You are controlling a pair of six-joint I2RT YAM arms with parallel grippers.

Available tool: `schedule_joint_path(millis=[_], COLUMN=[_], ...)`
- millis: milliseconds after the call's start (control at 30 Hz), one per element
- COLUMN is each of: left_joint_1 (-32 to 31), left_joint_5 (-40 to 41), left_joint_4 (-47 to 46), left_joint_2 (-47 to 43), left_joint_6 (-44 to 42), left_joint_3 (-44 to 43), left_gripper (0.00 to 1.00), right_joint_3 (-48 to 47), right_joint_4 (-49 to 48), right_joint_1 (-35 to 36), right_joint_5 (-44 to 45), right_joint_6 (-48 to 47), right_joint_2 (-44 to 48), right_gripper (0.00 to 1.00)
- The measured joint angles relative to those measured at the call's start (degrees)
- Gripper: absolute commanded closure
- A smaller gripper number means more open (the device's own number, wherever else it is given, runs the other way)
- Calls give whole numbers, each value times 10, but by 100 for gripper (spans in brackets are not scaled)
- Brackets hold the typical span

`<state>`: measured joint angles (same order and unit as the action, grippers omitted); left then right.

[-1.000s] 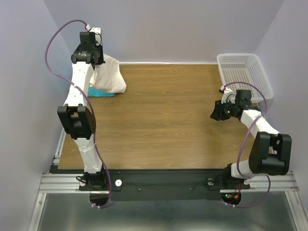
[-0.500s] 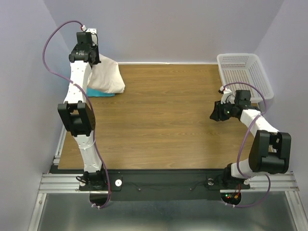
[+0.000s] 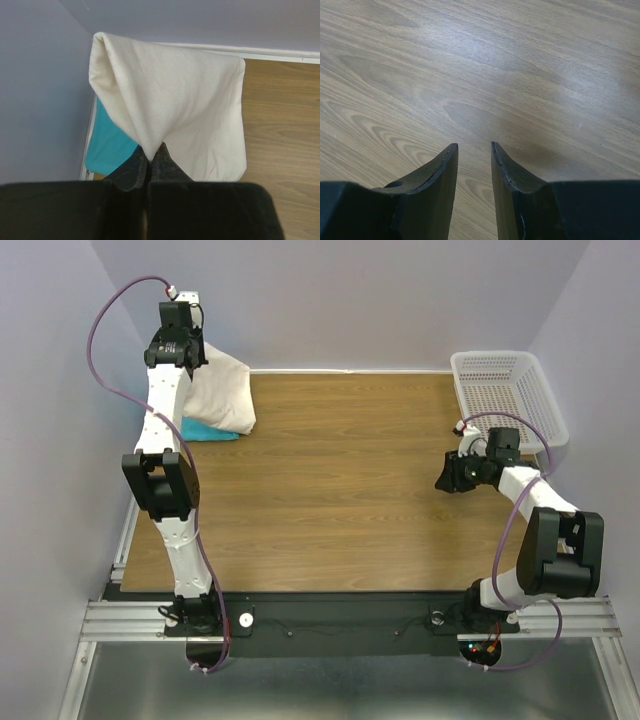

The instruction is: Fold and stack the t-shirts

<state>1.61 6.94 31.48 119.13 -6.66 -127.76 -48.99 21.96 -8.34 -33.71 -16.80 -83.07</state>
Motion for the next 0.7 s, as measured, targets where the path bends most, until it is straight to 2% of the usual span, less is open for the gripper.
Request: schedule_joint_path(millis=[700], left_joint_1=[15], left_joint_5=[24], left_joint_4=[-47], left_joint_2=[31], left_joint_6=[6], left_joint_3=[-7], left_gripper=[100], right_joint_3=[0], right_joint_4=[2], right_joint_1=[0], right_joint_5=[-2], right_joint_6=[0], right_joint_2=[-9], right_gripper=[62])
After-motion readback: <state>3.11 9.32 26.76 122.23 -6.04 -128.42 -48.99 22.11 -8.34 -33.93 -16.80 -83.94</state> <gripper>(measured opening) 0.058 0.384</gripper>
